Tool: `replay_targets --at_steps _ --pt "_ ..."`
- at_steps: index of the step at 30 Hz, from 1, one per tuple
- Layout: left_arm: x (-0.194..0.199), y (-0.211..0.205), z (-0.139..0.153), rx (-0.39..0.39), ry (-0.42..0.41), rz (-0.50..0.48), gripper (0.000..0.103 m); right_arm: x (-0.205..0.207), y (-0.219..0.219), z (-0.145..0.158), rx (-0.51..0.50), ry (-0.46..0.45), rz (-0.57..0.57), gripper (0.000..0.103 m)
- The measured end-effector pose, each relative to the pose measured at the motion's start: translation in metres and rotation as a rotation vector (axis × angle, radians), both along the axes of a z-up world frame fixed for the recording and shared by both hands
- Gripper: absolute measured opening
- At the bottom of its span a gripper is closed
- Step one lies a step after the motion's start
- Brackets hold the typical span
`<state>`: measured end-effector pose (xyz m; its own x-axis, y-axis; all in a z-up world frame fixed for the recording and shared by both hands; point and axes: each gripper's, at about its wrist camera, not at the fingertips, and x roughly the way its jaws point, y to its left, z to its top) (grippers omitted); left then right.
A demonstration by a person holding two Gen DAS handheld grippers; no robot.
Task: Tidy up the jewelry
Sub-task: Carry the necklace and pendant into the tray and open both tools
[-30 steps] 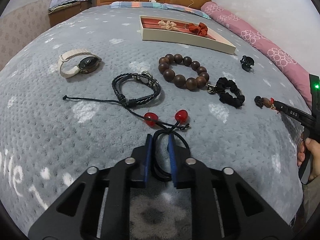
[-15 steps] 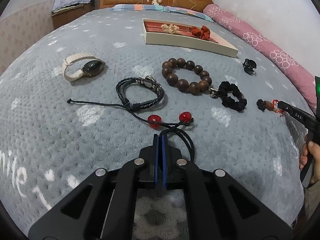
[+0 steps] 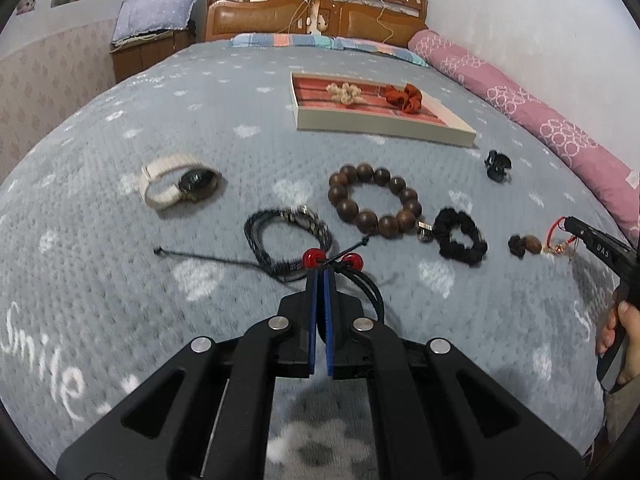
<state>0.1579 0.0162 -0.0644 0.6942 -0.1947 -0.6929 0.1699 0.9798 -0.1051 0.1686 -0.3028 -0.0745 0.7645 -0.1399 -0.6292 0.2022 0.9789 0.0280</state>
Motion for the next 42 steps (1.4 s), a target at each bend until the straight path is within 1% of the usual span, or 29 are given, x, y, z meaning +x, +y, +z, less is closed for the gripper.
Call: replay_targets --at_steps 4,9,15,21,26,30,35,37,39,42 --pt "0.010 0.001 0.012 0.000 -0.030 0.005 0.001 0.003 -0.001 0.009 -0.002 -0.022 0.003 0.003" --pt "0.027 -0.001 0.039 -0.003 -0.095 0.009 0.001 0.010 0.002 0.025 -0.001 -0.061 0.017 0.003" --pt "0.053 -0.009 0.071 -0.018 -0.168 0.005 0.001 0.027 0.006 0.042 -0.001 -0.101 0.040 0.003" --pt "0.081 -0.020 0.091 -0.032 -0.210 -0.001 0.001 0.052 0.014 0.055 -0.004 -0.132 0.070 0.003" --pt "0.110 -0.028 0.097 -0.043 -0.211 -0.009 0.001 0.076 0.026 0.066 -0.022 -0.153 0.103 0.003" --pt "0.147 -0.037 0.097 -0.065 -0.185 -0.019 0.001 0.106 0.035 0.073 -0.028 -0.161 0.125 0.003" --pt "0.193 -0.055 0.088 -0.072 -0.148 -0.044 0.001 0.162 0.045 0.078 -0.017 -0.165 0.147 0.003" --pt "0.216 -0.062 0.083 -0.086 -0.129 -0.045 0.001 0.184 0.048 0.077 -0.006 -0.162 0.150 0.003" --pt "0.241 -0.067 0.079 -0.114 -0.113 -0.041 0.001 0.206 0.052 0.073 0.007 -0.153 0.153 0.003" --pt "0.271 -0.075 0.071 -0.127 -0.097 -0.027 0.001 0.242 0.056 0.062 0.036 -0.131 0.155 0.003"
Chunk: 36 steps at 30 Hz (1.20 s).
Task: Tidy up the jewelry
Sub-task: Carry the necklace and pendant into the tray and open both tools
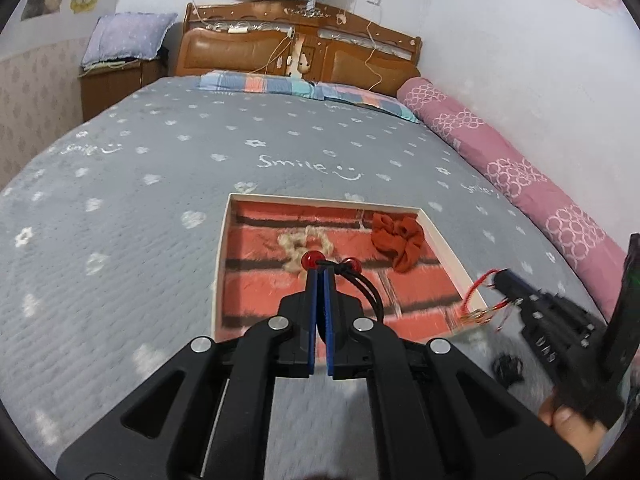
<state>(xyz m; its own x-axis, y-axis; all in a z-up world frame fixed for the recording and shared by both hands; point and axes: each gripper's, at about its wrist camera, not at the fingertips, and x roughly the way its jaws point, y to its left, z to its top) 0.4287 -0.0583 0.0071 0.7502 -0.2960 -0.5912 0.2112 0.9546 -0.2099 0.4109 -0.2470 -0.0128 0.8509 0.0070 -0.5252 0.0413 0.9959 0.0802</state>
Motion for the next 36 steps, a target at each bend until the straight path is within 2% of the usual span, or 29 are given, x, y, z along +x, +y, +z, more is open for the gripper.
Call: replay_targets --at_steps 7,12,18,23,26,28,29,30,32,36 --pt "0.078 -0.021 -0.035 0.059 0.101 0.011 0.001 0.081 0.006 -0.021 0.002 0.062 0.012 0.003" --pt "0.121 -0.021 -0.060 0.093 0.189 0.035 0.001 0.125 0.013 -0.040 -0.046 0.141 0.018 0.003" --pt "0.151 -0.023 -0.074 0.120 0.268 0.042 0.001 0.156 0.010 -0.061 -0.055 0.232 0.002 0.003" --pt "0.161 -0.022 -0.085 0.148 0.298 0.046 0.002 0.165 0.007 -0.067 -0.038 0.271 0.004 0.003" --pt "0.164 -0.017 -0.092 0.133 0.322 0.052 0.004 0.169 0.005 -0.071 -0.022 0.310 0.008 0.003" --pt "0.164 -0.016 -0.090 0.132 0.318 0.057 0.007 0.172 0.005 -0.074 -0.017 0.334 0.009 0.003" --pt "0.164 -0.017 -0.090 0.150 0.316 0.057 0.018 0.173 0.004 -0.075 -0.015 0.342 0.009 0.003" --pt "0.164 -0.019 -0.090 0.172 0.314 0.060 0.035 0.173 0.004 -0.076 -0.011 0.345 0.010 0.003" --pt "0.161 -0.020 -0.088 0.198 0.301 0.070 0.052 0.173 0.004 -0.076 -0.006 0.347 0.011 0.004" --pt "0.152 -0.017 -0.073 0.171 0.286 0.057 0.058 0.169 0.005 -0.073 -0.030 0.343 0.022 0.006"
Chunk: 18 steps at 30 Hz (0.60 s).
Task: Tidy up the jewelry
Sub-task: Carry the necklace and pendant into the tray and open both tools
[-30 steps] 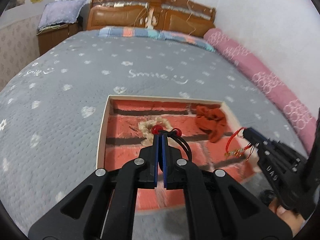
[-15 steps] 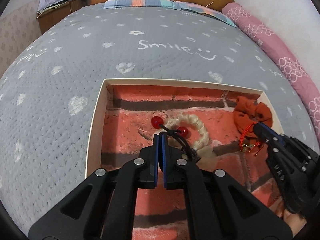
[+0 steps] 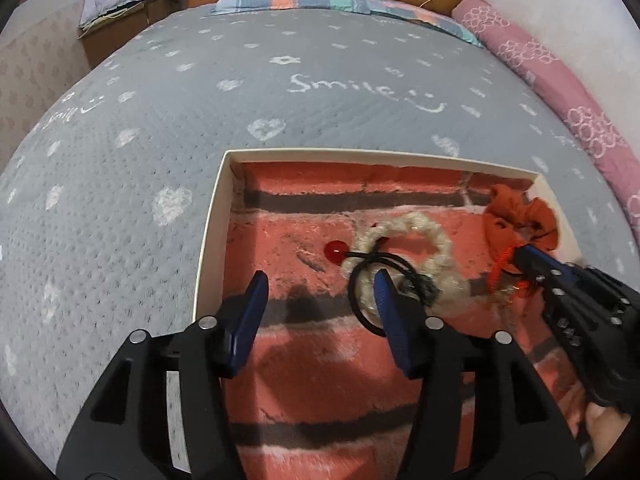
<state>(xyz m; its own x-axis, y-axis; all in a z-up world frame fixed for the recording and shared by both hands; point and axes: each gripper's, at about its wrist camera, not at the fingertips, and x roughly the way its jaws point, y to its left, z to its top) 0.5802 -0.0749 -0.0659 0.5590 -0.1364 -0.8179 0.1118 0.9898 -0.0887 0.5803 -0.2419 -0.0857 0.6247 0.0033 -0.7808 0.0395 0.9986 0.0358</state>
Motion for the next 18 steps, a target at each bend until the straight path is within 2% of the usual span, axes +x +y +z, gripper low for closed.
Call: replay_targets --at_steps 1,2,3,4,5,7,10,12,14,18 --pt "-0.003 0.001 0.005 0.002 -0.012 -0.002 0.060 -0.002 -0.002 0.003 0.006 -0.001 -0.004 0.016" --pt "-0.007 0.002 0.012 0.009 -0.033 -0.003 0.068 -0.005 -0.004 0.006 0.029 -0.007 -0.004 0.040" --pt "-0.010 0.003 0.017 0.010 -0.047 -0.001 0.078 -0.009 -0.006 0.012 0.048 -0.025 0.001 0.051" --pt "-0.015 0.007 0.025 0.006 -0.067 0.006 0.082 -0.013 -0.006 0.017 0.045 -0.046 0.002 0.059" --pt "-0.019 0.012 0.031 -0.002 -0.080 0.012 0.087 -0.017 -0.005 0.024 0.025 -0.070 0.003 0.059" --pt "-0.026 0.023 0.042 -0.023 -0.099 0.017 0.089 -0.026 -0.005 0.039 0.000 -0.095 0.016 0.061" --pt "-0.042 0.040 0.058 -0.007 -0.134 0.020 0.094 -0.043 -0.010 0.059 -0.011 -0.149 0.016 0.079" --pt "-0.055 0.051 0.069 0.018 -0.173 0.022 0.098 -0.055 -0.014 0.070 -0.014 -0.183 0.010 0.085" --pt "-0.066 0.061 0.078 0.033 -0.197 0.022 0.098 -0.069 -0.018 0.081 -0.016 -0.212 0.001 0.092" --pt "-0.092 0.076 0.093 0.053 -0.251 0.028 0.098 -0.090 -0.026 0.094 -0.039 -0.241 -0.037 0.098"
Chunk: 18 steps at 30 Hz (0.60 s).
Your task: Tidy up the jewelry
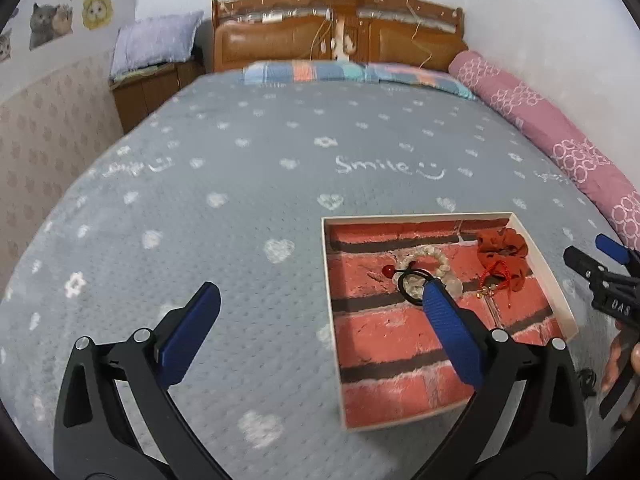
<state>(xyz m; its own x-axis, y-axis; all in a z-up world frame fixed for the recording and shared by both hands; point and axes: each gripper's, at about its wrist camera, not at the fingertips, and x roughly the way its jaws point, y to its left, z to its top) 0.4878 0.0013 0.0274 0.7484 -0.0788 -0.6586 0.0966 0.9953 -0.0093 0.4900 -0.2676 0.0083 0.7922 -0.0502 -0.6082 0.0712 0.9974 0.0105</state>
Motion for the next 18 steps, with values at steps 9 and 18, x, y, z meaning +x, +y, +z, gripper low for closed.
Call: replay_targets --at_steps 9,18 --pt "-0.052 0.017 0.022 -0.009 -0.047 -0.036 0.098 -0.045 -0.003 0.011 -0.033 0.001 -0.039 0.099" --pt "-0.107 0.041 0.032 -0.003 -0.093 -0.030 0.098 -0.090 0.004 0.015 -0.031 -0.028 -0.050 0.099"
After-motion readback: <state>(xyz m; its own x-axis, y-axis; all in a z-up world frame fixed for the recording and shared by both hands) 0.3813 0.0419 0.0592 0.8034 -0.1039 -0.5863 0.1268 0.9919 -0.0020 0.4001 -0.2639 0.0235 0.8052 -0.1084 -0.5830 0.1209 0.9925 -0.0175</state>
